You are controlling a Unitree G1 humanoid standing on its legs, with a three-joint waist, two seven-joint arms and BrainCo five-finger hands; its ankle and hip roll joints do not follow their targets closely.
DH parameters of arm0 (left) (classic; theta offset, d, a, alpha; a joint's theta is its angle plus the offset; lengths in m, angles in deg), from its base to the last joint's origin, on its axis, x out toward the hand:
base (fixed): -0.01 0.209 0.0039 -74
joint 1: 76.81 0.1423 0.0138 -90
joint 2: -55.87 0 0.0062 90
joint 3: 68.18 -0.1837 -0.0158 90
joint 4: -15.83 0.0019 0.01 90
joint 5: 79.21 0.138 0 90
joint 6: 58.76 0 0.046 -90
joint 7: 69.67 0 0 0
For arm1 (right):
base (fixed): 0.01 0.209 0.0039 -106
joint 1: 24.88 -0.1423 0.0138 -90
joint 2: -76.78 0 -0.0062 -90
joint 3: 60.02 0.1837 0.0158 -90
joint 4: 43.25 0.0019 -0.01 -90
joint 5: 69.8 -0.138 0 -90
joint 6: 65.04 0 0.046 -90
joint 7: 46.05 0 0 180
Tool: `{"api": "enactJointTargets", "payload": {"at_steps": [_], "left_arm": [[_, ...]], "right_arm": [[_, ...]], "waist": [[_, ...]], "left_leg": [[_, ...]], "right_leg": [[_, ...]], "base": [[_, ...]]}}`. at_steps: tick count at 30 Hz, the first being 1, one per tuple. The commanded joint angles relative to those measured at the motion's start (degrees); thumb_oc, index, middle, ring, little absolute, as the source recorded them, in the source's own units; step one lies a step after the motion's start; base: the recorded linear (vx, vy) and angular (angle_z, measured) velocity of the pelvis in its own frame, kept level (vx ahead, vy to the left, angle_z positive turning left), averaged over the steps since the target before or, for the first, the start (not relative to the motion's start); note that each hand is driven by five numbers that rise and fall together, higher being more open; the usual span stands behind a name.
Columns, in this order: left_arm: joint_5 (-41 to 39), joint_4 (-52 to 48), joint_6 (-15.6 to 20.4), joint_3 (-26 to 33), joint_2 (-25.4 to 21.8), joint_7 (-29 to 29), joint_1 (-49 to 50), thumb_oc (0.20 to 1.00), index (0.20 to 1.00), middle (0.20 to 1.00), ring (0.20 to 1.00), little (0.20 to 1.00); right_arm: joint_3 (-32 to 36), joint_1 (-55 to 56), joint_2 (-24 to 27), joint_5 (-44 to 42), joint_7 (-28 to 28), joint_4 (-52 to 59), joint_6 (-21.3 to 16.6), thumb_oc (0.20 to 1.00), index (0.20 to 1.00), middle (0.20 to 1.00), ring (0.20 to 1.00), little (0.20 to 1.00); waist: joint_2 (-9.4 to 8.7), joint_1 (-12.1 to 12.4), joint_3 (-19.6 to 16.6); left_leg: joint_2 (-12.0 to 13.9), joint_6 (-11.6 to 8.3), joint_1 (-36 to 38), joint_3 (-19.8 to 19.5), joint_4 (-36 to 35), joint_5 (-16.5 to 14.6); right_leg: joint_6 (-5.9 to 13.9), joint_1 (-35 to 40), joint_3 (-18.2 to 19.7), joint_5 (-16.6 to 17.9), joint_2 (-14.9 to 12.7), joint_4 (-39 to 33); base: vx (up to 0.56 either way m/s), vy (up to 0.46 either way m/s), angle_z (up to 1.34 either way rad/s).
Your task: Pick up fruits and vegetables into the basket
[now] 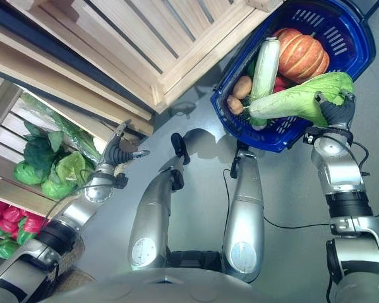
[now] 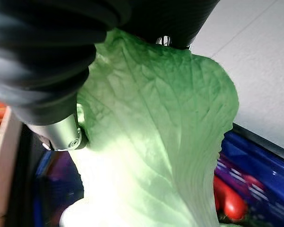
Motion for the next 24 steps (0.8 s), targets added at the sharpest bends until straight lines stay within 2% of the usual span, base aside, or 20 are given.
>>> {"api": "enactJointTargets", "payload": {"at_steps": [1,4,13,15,16,17,18,20,24], "left_arm": [[-2.9,-3.1,2.3,-0.3,0.2,-0.4,4.4,1.000,1.000,1.000,1.000,1.000],[-3.8,-4.6,2.4,-0.5,-0.4,-1.0,4.5,1.000,1.000,1.000,1.000,1.000],[-5.1,-8.0,1.5,-1.8,-2.7,-1.6,4.0,1.000,1.000,1.000,1.000,1.000],[-5.4,-8.4,1.8,-1.9,-3.5,-1.8,4.0,1.000,1.000,1.000,1.000,1.000],[-5.3,-8.6,1.8,-2.0,-3.7,-2.0,4.0,1.000,1.000,1.000,1.000,1.000],[-5.2,-8.9,1.8,-2.1,-4.0,-2.0,3.8,1.000,1.000,1.000,1.000,1.000],[-5.2,-9.0,1.9,-2.3,-4.1,-2.0,3.7,1.000,1.000,1.000,1.000,1.000],[-5.3,-9.4,2.3,-2.9,-4.5,-1.9,3.7,1.000,1.000,1.000,1.000,1.000],[-5.0,-10.2,2.3,-3.4,-5.0,-1.7,3.9,1.000,1.000,1.000,1.000,1.000]], "right_arm": [[1.5,-0.9,6.7,-2.2,-3.0,-2.4,-1.5,0.200,0.200,0.200,0.200,0.200],[-0.1,-4.7,7.8,-4.5,-6.9,-8.7,-1.5,0.200,0.200,0.200,0.200,0.200],[-7.4,-16.1,12.0,-0.3,-9.4,-26.7,-3.2,0.200,0.200,0.200,0.200,0.200],[-9.5,-18.6,12.9,0.2,-9.9,-30.0,-1.7,0.200,0.200,0.200,0.200,0.200],[-9.9,-19.3,13.0,0.5,-10.2,-32.3,-1.1,0.297,0.297,0.297,0.297,0.297],[-10.1,-20.0,13.1,1.0,-10.4,-34.7,-0.5,0.805,0.805,0.805,0.805,0.805],[-10.3,-20.6,13.1,1.6,-10.4,-36.5,-0.6,1.000,1.000,1.000,1.000,1.000],[-10.6,-21.8,13.6,2.3,-10.0,-40.8,-0.9,1.000,1.000,1.000,1.000,1.000],[-10.6,-23.4,13.7,3.2,-5.5,-44.8,-2.0,1.000,1.000,1.000,1.000,1.000]], "waist": [[6.20,-0.2,-3.2],[7.17,1.1,-3.2],[9.41,4.1,-3.2],[9.76,4.8,-3.2],[9.94,5.1,-3.2],[10.15,5.4,-3.2],[10.30,5.6,-3.2],[10.83,6.1,-3.2],[11.41,6.9,-3.2]], "left_leg": [[-0.3,-0.29,-2.6,-1.7,8.2,-9.5],[-0.6,-0.09,-4.8,-2.1,9.1,-9.4],[-1.2,0.95,-9.1,-3.6,11.0,-9.6],[-1.4,1.22,-10.2,-4.1,11.9,-9.8],[-1.4,1.39,-10.5,-4.3,12.1,-9.8],[-1.4,1.56,-10.9,-4.5,12.3,-9.9],[-1.4,1.68,-11.1,-4.6,12.4,-10.0],[-1.5,2.01,-11.6,-5.0,12.8,-10.1],[-1.7,2.43,-12.2,-5.6,13.1,-10.2]], "right_leg": [[2.93,0.1,-1.8,-3.5,1.4,1.5],[2.59,-2.1,-2.0,-3.7,0.9,2.9],[1.81,-5.9,-2.9,-4.3,-0.1,5.5],[1.61,-7.0,-3.0,-4.4,-0.4,6.4],[1.55,-7.3,-3.0,-4.5,-0.5,6.6],[1.53,-7.6,-3.0,-4.5,-0.7,6.8],[1.50,-7.8,-3.1,-4.5,-0.8,6.9],[1.40,-8.2,-3.1,-4.6,-0.9,7.4],[1.38,-8.5,-3.3,-4.5,-1.2,7.5]], "base": [[0.01,-0.023,0.07],[0.01,-0.048,0.06],[0.00,-0.068,0.10],[0.00,-0.058,0.16],[-0.01,-0.060,0.14],[-0.01,-0.063,0.09],[-0.01,-0.059,0.05],[-0.01,-0.043,0.08],[-0.01,-0.028,0.07]]}}
